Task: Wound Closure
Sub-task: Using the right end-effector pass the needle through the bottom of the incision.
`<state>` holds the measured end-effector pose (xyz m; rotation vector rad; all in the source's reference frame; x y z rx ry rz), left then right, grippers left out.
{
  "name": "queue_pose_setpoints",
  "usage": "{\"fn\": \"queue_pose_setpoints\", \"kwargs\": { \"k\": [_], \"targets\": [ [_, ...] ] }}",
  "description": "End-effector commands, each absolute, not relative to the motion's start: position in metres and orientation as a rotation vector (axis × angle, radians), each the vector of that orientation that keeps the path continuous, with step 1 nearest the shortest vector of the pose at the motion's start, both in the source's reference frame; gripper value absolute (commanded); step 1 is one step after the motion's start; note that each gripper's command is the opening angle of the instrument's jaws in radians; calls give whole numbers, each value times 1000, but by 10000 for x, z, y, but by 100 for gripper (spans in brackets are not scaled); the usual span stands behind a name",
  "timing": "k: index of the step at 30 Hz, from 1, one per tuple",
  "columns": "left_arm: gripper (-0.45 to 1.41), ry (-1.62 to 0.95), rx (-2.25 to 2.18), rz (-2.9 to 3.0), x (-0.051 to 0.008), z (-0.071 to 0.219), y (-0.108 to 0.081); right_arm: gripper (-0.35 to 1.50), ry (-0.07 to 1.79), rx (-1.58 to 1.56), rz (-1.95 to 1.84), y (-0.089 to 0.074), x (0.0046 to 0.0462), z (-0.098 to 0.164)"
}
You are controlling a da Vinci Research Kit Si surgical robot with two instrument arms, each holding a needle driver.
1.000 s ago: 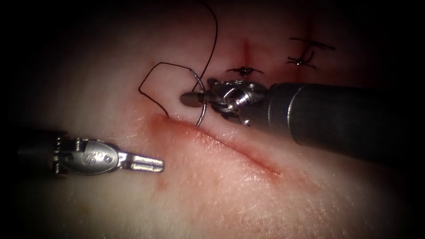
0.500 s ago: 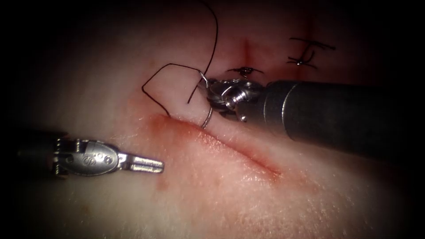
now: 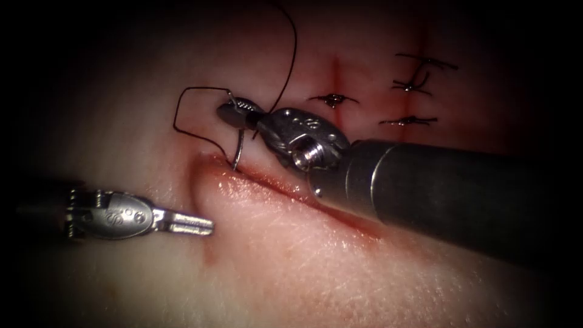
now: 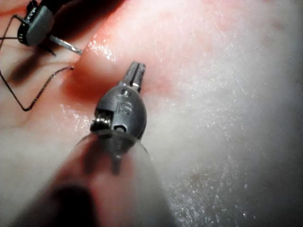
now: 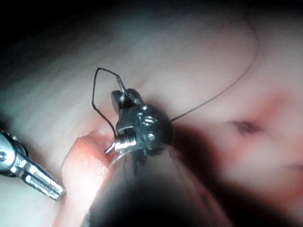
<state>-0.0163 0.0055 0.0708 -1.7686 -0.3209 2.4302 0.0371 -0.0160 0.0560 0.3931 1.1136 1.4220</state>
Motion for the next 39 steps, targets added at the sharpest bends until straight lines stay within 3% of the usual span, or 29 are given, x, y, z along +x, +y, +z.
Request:
{"fn": "queue_pose_setpoints", "kwargs": {
  "k": [1,17,28,39],
  "targets": [
    [-45,-328,-1769,2435,-166,713,51,-35,1138,403,1452,-162,385,560],
    [-45,-394,-1743,2457,-155,716,34,-35,1233,667,1815,-191,390,562],
    [-45,-437,-1733,2451,-164,739,32,-35,1031,1216,2106,-236,422,559],
    [-45,-445,-1726,2453,-163,739,31,-35,1057,1523,2176,-247,440,526]
  ]
}}
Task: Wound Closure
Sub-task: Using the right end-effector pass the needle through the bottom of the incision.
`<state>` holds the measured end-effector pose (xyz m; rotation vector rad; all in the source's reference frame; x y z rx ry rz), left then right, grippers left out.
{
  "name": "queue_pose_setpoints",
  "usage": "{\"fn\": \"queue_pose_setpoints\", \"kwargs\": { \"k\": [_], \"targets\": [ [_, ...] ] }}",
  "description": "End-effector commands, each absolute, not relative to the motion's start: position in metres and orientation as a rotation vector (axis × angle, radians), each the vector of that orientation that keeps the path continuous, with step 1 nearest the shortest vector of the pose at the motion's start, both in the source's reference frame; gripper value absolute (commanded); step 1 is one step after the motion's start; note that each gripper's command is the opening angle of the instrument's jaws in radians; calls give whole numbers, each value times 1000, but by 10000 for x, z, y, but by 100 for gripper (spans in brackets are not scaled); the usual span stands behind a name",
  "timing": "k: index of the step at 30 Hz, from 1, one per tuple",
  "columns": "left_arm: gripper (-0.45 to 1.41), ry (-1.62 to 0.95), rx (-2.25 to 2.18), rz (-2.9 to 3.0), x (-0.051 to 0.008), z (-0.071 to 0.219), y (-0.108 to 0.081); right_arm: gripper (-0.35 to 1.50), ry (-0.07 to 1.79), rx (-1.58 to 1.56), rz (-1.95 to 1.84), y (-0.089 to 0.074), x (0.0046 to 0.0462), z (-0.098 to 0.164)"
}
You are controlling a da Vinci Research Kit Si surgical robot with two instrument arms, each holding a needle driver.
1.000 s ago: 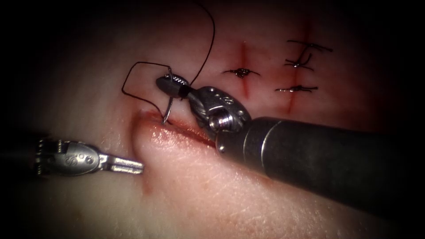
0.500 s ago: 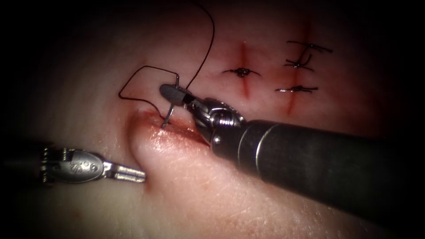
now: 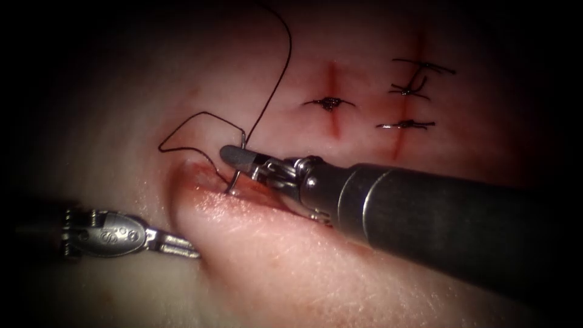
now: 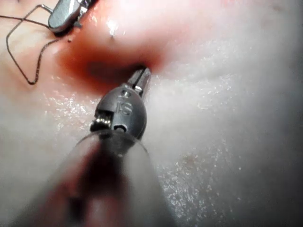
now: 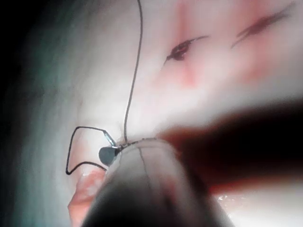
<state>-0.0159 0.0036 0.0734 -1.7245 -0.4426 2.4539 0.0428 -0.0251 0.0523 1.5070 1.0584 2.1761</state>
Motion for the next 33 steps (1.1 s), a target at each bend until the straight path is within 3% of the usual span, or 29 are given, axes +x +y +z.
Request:
{"fn": "queue_pose_setpoints", "kwargs": {
  "k": [1,17,18,19,21,22,24,33],
  "targets": [
    [-45,-445,-1726,2453,-163,739,31,-35,1051,1557,2178,-248,441,524],
    [-45,-454,-1727,2449,-160,734,33,-35,1082,1639,2173,-248,449,507],
    [-45,-458,-1728,2448,-158,732,35,-16,1099,1608,2174,-244,445,508],
    [-45,-465,-1729,2447,-156,730,37,99,1134,1543,2152,-234,434,512],
    [-45,-462,-1722,2438,-152,728,40,136,1197,1493,2126,-223,422,515],
    [-45,-453,-1727,2438,-151,728,41,141,1231,1467,2103,-219,416,517],
    [-45,-413,-1755,2429,-148,727,46,135,1300,1428,2041,-206,393,523],
    [-45,-304,-1834,2402,-147,730,56,133,1316,1341,1927,-154,311,538]
  ]
}}
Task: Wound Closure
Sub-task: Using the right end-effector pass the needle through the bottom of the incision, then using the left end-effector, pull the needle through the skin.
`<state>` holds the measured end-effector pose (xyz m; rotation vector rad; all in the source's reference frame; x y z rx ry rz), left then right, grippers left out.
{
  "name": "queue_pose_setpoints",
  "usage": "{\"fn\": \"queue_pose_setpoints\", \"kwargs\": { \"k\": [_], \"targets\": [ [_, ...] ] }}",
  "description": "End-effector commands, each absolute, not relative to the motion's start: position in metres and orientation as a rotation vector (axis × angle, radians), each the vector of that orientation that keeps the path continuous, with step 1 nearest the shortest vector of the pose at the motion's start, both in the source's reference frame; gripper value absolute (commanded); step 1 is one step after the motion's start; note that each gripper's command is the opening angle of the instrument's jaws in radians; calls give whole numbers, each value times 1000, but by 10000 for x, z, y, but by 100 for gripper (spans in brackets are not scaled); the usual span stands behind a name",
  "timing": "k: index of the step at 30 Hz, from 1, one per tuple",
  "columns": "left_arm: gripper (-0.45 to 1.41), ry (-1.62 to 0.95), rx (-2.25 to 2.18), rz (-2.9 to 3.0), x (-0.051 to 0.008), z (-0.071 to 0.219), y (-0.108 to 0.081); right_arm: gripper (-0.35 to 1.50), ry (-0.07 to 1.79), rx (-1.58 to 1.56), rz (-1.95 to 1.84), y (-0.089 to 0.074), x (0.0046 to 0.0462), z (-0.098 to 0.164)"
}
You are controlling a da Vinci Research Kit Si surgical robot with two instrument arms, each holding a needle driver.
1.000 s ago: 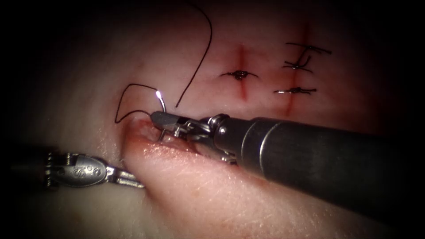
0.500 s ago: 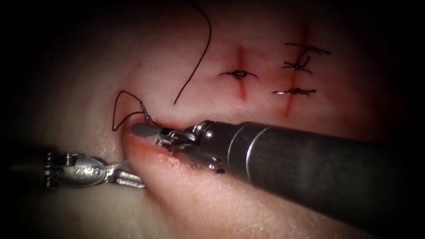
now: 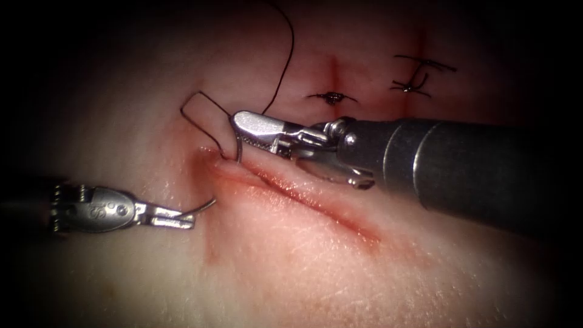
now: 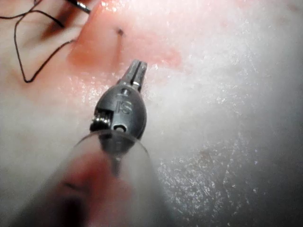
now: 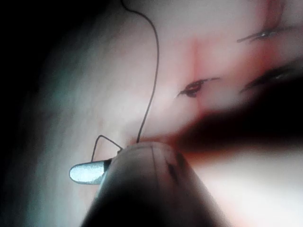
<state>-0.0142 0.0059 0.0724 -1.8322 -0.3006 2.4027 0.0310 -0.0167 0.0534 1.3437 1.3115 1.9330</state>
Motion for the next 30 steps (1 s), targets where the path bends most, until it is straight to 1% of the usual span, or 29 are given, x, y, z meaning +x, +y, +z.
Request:
{"fn": "queue_pose_setpoints", "kwargs": {
  "k": [1,8,12,13,15,16,19,24,26,30],
  "targets": [
    [-45,-292,-1852,2399,-147,731,57,133,1314,1336,1919,-151,305,539],
    [-45,-193,-1950,2329,-148,734,73,131,1298,1235,1826,-137,276,555],
    [-30,-183,-1992,2300,-148,734,77,131,1298,1237,1813,-141,269,561],
    [-18,-175,-1995,2290,-150,734,80,128,1293,1232,1806,-146,270,565],
    [-8,-164,-1999,2276,-155,737,85,126,1284,1225,1792,-156,273,572],
    [-8,-162,-1998,2275,-157,739,86,125,1281,1223,1787,-159,273,574],
    [4,-157,-1993,2272,-165,745,87,120,1272,1214,1773,-170,276,582],
    [9,-153,-1990,2270,-170,752,86,120,1274,1204,1757,-179,278,587],
    [14,-163,-1982,2260,-171,755,84,120,1272,1210,1759,-181,278,587],
    [14,-214,-1982,2263,-182,763,82,118,1271,1213,1754,-185,280,585]
  ]
}}
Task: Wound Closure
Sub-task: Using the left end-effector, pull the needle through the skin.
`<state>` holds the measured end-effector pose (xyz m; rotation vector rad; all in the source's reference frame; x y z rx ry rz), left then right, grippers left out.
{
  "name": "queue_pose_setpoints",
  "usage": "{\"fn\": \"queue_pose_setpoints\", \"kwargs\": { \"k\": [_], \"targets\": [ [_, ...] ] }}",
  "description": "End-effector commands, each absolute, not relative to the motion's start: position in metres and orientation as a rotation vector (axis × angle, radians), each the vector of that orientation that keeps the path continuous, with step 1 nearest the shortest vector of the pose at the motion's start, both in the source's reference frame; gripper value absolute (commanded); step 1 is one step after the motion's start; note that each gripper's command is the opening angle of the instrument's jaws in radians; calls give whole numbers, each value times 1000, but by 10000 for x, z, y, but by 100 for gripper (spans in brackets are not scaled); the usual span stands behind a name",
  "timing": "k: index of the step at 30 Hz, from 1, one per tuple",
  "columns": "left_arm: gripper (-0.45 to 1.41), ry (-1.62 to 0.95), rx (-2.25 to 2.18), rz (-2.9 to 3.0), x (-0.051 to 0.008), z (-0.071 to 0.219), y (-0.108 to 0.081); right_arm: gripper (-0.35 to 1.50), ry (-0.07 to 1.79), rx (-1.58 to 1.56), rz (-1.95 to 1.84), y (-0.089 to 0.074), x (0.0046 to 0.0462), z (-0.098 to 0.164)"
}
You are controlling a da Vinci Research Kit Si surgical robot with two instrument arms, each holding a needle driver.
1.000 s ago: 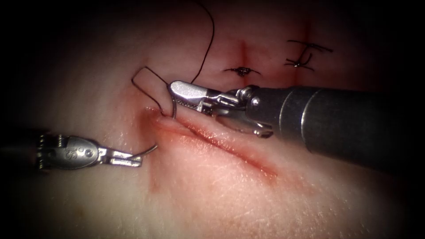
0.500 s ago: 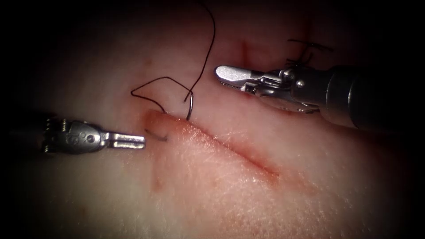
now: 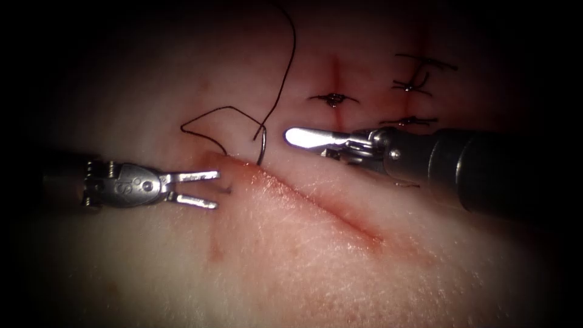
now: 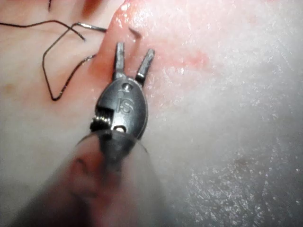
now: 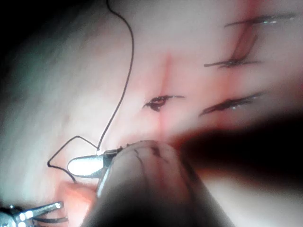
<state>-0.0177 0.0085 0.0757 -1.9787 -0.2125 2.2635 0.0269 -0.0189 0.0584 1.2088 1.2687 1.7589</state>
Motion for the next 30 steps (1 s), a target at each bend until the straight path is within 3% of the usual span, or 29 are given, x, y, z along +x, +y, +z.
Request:
{"fn": "queue_pose_setpoints", "kwargs": {
  "k": [1,5,7,10,15,18,19,21,30],
  "targets": [
    [14,-226,-1991,2253,-186,764,83,118,1267,1214,1753,-186,280,584],
    [12,-261,-2040,2222,-200,765,87,121,1289,1197,1716,-194,279,578],
    [-3,-273,-2059,2212,-203,765,89,108,1343,1131,1646,-198,274,575],
    [-45,-317,-2068,2192,-204,767,92,99,1454,1052,1482,-198,269,574],
    [-45,-596,-2076,2080,-199,773,95,108,1581,765,1006,-193,265,565],
    [-45,-724,-2031,1991,-197,769,98,131,1628,669,804,-204,277,553],
    [-45,-770,-2015,1940,-196,765,102,118,1645,620,743,-217,284,542],
    [-45,-820,-1992,1895,-193,760,106,109,1629,576,692,-232,293,530],
    [-45,-936,-1953,1783,-179,735,107,89,1405,385,509,-270,329,539]
  ]
}}
